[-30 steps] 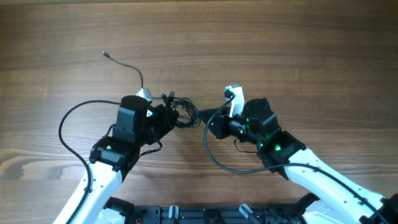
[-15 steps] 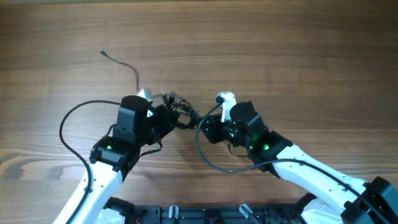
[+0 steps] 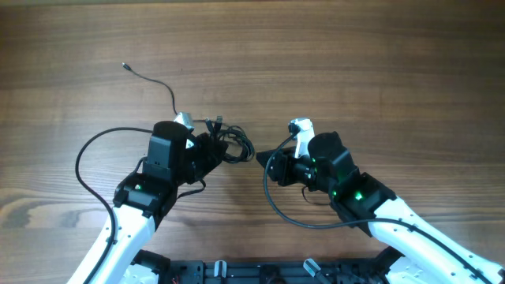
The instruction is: Untangle cables
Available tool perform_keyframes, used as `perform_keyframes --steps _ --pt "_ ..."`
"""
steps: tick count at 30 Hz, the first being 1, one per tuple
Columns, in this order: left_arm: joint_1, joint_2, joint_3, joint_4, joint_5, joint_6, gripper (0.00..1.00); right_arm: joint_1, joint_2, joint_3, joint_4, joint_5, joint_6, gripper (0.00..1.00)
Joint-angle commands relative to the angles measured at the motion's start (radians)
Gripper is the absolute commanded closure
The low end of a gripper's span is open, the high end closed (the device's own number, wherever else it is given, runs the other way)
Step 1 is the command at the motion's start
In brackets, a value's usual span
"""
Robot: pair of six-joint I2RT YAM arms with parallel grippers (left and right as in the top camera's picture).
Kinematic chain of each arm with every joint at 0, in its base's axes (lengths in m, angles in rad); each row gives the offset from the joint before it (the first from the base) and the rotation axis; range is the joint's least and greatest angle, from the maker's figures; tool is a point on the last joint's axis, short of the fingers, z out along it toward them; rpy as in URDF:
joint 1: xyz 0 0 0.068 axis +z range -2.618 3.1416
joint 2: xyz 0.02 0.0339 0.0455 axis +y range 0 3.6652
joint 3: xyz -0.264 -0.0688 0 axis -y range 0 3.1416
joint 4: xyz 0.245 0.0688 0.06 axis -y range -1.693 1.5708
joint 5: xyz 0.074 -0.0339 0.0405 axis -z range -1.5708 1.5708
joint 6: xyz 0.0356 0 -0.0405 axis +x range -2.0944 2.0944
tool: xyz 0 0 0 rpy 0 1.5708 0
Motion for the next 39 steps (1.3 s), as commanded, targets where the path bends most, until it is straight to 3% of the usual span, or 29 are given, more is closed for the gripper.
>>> perform_keyframes --steps 1,6,20,24,27,28,30,33,38,39 --pt "0.003 -0.012 0.002 0.003 0.002 0.001 0.96 0.016 0.041 0.003 0.056 0.028 -0.044 0.64" --pt "0.003 -0.012 0.002 0.002 0.018 0.001 0.96 0.015 0.214 0.003 0.186 0.036 -0.04 0.68" --pt "0.003 -0.012 0.002 0.065 0.145 -0.003 0.96 0.015 0.299 0.003 0.264 0.05 0.076 0.7" --pt "0.003 -0.012 0.002 0.076 0.209 -0.006 0.96 0.015 0.344 0.003 0.419 0.051 0.262 0.67" --pt "0.003 -0.013 0.002 0.11 0.275 -0.005 0.96 0.015 0.385 0.003 0.417 0.132 0.333 0.7" --pt "0.005 -0.014 0.002 0.135 0.314 0.006 0.96 -0.004 0.399 0.003 0.311 0.254 0.357 0.7" --pt "0.011 -0.038 0.002 0.147 0.359 0.061 0.96 -0.084 0.398 0.003 0.163 0.301 0.457 0.71" --pt "0.033 -0.118 0.002 0.126 0.398 0.166 0.96 -0.27 0.398 0.003 0.127 0.126 0.381 0.78" --pt "0.037 -0.293 0.002 0.084 0.388 0.296 0.96 -0.479 0.398 0.003 0.053 0.048 0.324 0.76" --pt "0.037 -0.312 0.002 0.055 0.367 0.304 0.96 -0.498 0.398 0.003 0.054 0.014 0.3 0.71"
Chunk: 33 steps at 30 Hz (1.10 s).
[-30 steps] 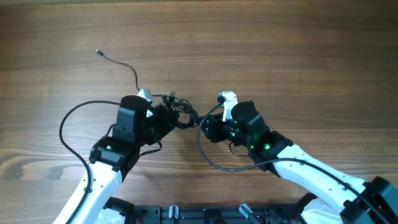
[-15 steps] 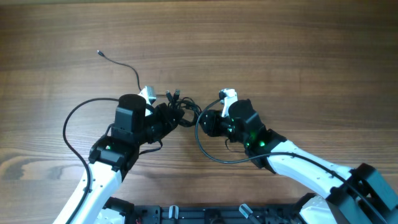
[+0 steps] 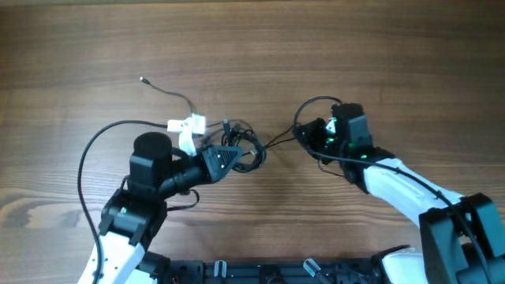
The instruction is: Untangle cables
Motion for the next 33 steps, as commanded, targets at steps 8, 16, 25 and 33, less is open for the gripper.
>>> perform_keyframes --steps 8,16,25,33 --pt "0.016 -0.082 0.028 -0.101 -0.088 0.073 0.96 -0.206 -0.081 -0.025 -0.038 -0.218 -0.415 0.54" --pt "0.003 0.055 0.028 -0.032 -0.118 0.024 0.96 -0.089 -0.188 -0.025 0.005 -0.744 -0.636 0.57" --pt "-0.092 0.138 0.028 0.032 -0.119 0.024 0.96 0.209 -0.187 -0.025 0.118 -0.478 -0.579 0.75" --pt "-0.016 0.12 0.028 -0.056 -0.215 0.058 0.96 0.208 -0.188 -0.025 -0.102 -0.172 -0.5 0.95"
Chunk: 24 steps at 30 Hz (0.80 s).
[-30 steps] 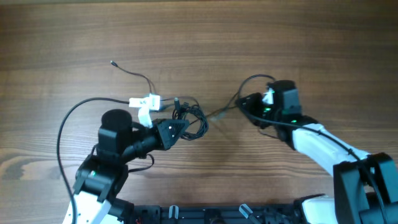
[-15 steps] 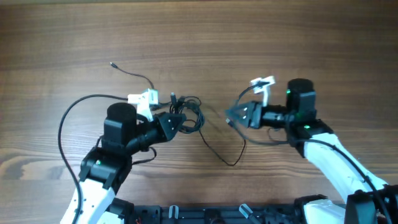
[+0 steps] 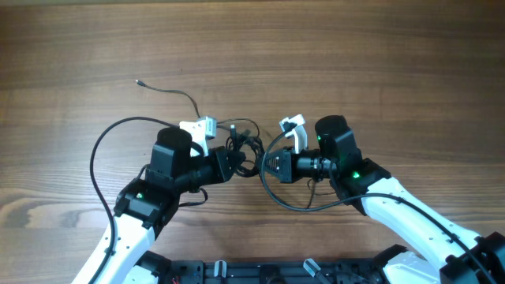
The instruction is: Untangle cables
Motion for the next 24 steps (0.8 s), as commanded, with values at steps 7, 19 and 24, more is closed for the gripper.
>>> perform_keyframes --steps 7,19,24 --pt "0.126 -0.023 0.024 -0.174 -0.283 -0.282 0.96 -0.016 -0.076 -0.013 -0.092 0.158 -0.013 0.94" --pt "0.115 0.036 0.024 -0.171 -0.251 -0.348 0.96 -0.006 -0.172 -0.013 -0.029 0.2 -0.047 0.79" --pt "-0.01 0.036 0.024 -0.008 -0.132 -0.122 0.96 0.037 -0.134 -0.013 -0.015 0.272 -0.069 0.7"
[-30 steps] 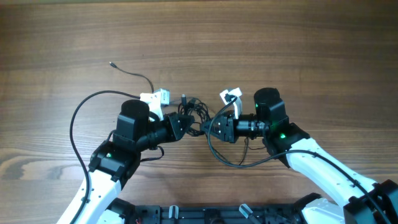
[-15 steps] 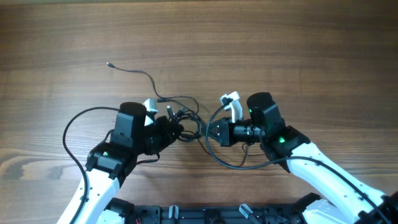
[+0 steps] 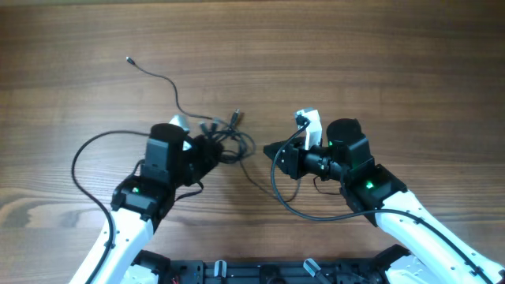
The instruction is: Untangle cables
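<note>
A knot of black cables (image 3: pixel 227 142) lies at the table's middle. One thin tail runs up and left from it to a small connector (image 3: pixel 128 60). A short plug end (image 3: pixel 235 117) sticks out above the knot. My left gripper (image 3: pixel 207 150) is at the knot's left side, shut on it. My right gripper (image 3: pixel 271 150) points left, a little way right of the knot, with its fingers together. A thin strand (image 3: pixel 254 175) trails from the knot toward it; whether it is pinched does not show.
Each arm's own black cable loops out over the wooden table: one left of the left arm (image 3: pixel 77 166), one below the right gripper (image 3: pixel 296 211). A white part (image 3: pixel 309 126) sits on the right wrist. The rig's black base (image 3: pixel 237 272) lines the near edge.
The left gripper has drawn back left and down with the knot. The right gripper has moved slightly right and up, so a gap has opened between it and the knot. The tail's connector lies further up-left.
At first both grippers faced each other at the knot. Then the right gripper was far to the right with a thin strand stretched from the knot. Then both were close together at the knot again. Now they stand apart, the left still on the knot.
</note>
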Available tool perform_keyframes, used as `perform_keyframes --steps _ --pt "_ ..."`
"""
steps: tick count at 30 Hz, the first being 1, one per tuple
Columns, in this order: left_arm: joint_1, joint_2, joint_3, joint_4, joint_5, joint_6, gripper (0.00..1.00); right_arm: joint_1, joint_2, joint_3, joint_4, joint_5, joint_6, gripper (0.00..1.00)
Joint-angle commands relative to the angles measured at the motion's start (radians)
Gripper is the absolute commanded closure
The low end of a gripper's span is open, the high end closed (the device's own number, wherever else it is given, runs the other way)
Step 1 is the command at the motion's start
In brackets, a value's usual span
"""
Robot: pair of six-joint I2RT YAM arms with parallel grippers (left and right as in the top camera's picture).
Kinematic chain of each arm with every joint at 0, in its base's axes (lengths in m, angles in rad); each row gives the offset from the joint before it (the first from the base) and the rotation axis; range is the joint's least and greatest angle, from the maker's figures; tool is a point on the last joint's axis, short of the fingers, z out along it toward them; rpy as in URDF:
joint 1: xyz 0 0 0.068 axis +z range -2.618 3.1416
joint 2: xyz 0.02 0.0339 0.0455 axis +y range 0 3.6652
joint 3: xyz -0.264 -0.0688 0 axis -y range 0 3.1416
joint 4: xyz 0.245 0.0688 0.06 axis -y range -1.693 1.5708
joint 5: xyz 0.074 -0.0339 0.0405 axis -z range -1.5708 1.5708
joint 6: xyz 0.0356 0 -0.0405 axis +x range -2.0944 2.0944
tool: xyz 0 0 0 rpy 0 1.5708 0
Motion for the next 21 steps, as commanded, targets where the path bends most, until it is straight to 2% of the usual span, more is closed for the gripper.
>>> perform_keyframes --steps 1,4,7,16,19,21 --pt "-0.086 0.0 0.012 0.051 0.061 0.134 0.96 0.037 0.035 -0.011 0.009 0.081 -0.027 0.71" --pt "-0.14 0.0 0.012 0.087 0.058 0.134 0.96 0.049 0.087 -0.011 -0.004 0.187 -0.018 0.73" --pt "-0.141 0.0 0.012 0.083 0.058 0.134 0.96 0.049 0.133 -0.011 -0.02 0.292 0.058 0.74" --pt "-0.141 -0.022 0.012 0.129 0.092 0.134 0.96 0.05 0.152 -0.011 -0.014 0.234 0.084 0.71" --pt "-0.141 -0.022 0.012 0.129 0.091 0.134 0.96 0.05 0.152 -0.011 0.01 0.109 0.081 0.71" --pt "-0.141 -0.022 0.012 0.129 0.088 0.134 0.96 0.05 0.152 -0.011 0.012 0.094 0.082 0.7"
